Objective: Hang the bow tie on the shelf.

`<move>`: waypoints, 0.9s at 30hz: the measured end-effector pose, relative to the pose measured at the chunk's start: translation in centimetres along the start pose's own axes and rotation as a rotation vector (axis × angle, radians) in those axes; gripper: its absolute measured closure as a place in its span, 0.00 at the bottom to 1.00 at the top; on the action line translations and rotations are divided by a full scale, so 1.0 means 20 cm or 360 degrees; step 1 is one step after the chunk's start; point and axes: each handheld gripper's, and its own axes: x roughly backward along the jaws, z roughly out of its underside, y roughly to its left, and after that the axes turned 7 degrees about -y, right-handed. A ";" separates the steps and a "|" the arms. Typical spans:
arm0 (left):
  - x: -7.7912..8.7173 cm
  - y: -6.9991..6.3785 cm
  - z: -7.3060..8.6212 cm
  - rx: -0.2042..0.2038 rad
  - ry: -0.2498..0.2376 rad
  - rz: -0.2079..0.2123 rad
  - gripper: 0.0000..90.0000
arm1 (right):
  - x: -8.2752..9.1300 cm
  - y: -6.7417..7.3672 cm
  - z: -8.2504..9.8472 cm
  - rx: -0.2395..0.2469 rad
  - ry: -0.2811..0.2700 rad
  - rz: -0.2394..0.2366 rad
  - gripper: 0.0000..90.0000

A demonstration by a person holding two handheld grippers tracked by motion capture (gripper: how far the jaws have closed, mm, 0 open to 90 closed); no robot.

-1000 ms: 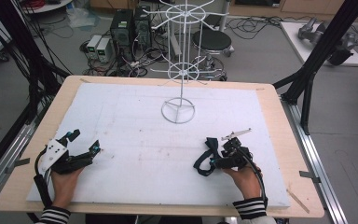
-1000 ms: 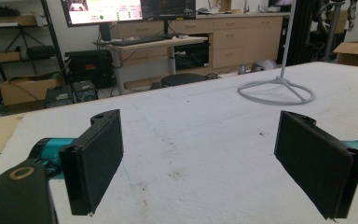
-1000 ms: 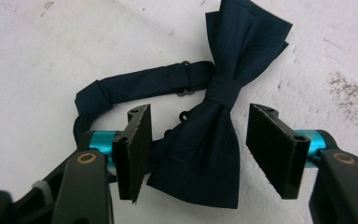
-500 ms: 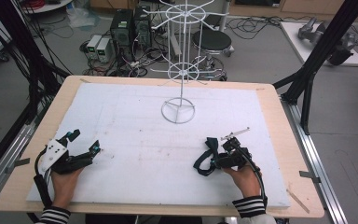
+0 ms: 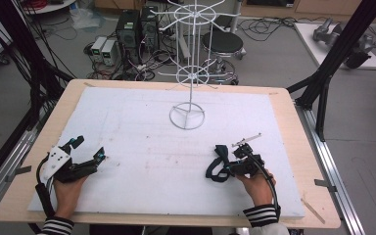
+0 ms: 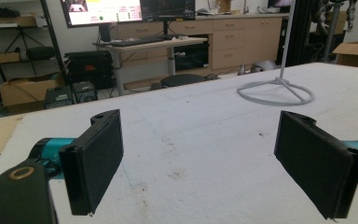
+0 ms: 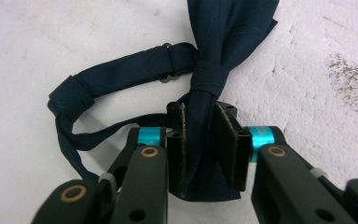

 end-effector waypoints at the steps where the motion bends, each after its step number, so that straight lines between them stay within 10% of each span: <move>1: 0.00 0.00 0.00 -0.0001 0.0001 0.0000 0.18 | 0.00 0.00 0.00 0.0002 0.0002 0.0004 0.85; 27: 0.00 0.00 0.00 -0.0003 0.0000 -0.0001 0.18 | 0.06 0.03 0.00 0.0062 -0.0220 -0.0070 0.88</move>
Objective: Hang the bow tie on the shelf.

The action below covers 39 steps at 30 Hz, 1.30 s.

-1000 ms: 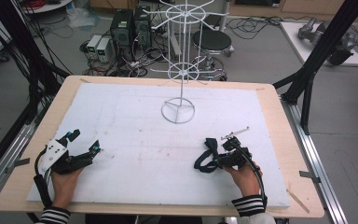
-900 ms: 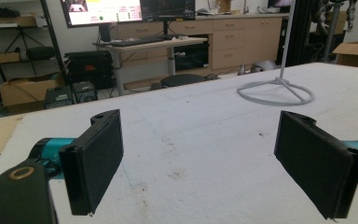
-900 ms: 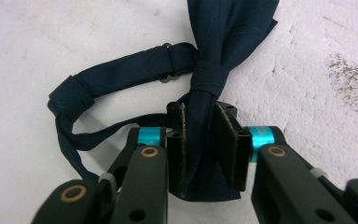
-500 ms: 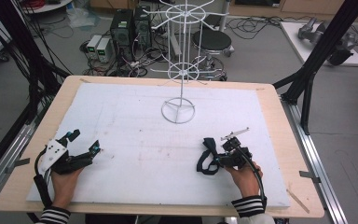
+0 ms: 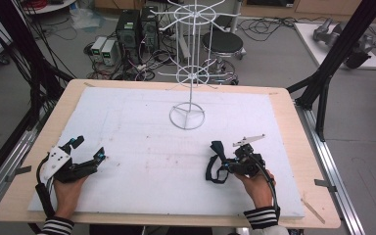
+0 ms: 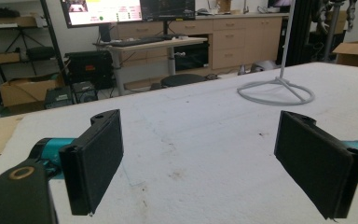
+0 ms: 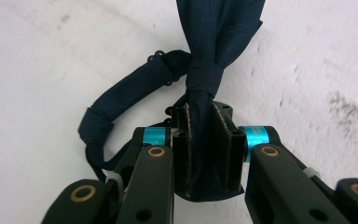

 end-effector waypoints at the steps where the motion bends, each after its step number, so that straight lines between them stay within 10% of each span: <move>1: 0.00 0.00 0.00 -0.0001 0.0001 0.0000 0.18 | 0.00 0.00 0.00 0.0002 -0.0022 -0.0002 0.88; 39: 0.00 0.00 0.00 0.0003 0.0004 0.0003 0.18 | 0.16 0.03 -0.07 0.0029 -0.0805 -0.0151 0.87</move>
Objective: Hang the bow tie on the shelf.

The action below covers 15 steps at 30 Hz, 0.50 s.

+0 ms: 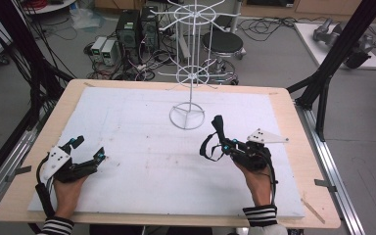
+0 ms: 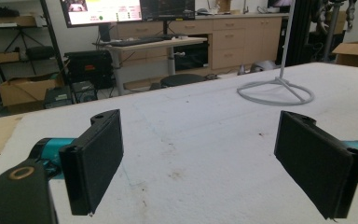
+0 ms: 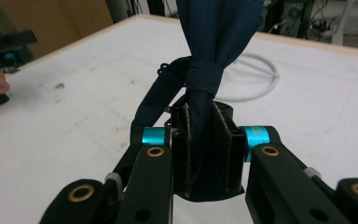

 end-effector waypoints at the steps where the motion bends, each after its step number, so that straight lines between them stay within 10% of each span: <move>1: 0.00 0.00 0.00 0.0000 -0.0001 -0.0001 0.18 | 0.00 0.00 -0.01 0.0014 -0.0019 -0.0003 0.87; 15: 0.00 0.00 0.00 -0.0001 0.0002 0.0001 0.18 | 0.02 0.05 -0.08 0.0082 -0.0250 0.0065 0.87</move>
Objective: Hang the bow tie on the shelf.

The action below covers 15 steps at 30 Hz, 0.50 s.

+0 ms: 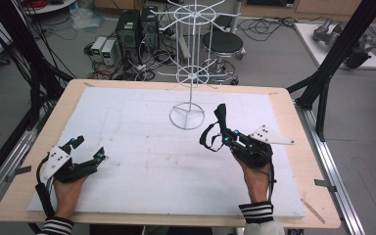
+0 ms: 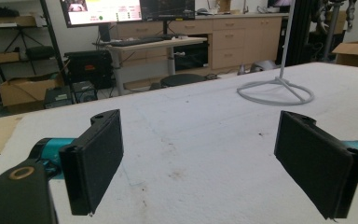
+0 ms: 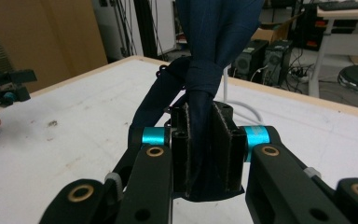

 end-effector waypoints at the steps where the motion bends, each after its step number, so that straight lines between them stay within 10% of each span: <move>1: 0.00 0.00 0.00 0.0000 -0.0001 -0.0001 0.18 | 0.00 0.00 0.00 0.0001 -0.0007 -0.0001 0.87; 15: 0.00 0.00 0.00 0.0003 -0.0006 -0.0002 0.18 | -0.06 0.04 -0.08 0.0029 -0.0052 -0.0018 0.87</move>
